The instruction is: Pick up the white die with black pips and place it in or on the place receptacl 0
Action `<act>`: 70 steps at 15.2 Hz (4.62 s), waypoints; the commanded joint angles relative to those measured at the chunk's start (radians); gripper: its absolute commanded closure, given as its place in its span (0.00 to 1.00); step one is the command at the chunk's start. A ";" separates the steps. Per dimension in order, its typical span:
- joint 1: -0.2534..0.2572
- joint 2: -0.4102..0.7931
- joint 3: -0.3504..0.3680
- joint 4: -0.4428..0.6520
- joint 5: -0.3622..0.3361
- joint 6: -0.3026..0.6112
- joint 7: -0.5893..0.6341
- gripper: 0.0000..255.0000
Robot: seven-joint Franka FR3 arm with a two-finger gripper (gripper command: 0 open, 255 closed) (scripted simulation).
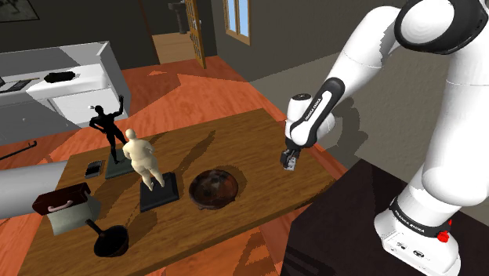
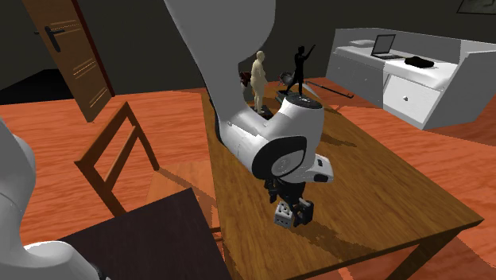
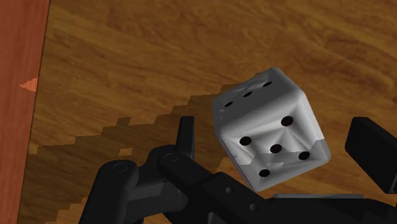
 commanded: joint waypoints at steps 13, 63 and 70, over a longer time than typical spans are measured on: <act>0.001 0.044 -0.003 0.010 -0.003 0.034 0.001 1.00; 0.111 -0.257 0.143 0.199 0.009 -0.455 0.246 1.00; 0.199 -0.109 0.200 0.391 -0.042 -0.503 0.422 1.00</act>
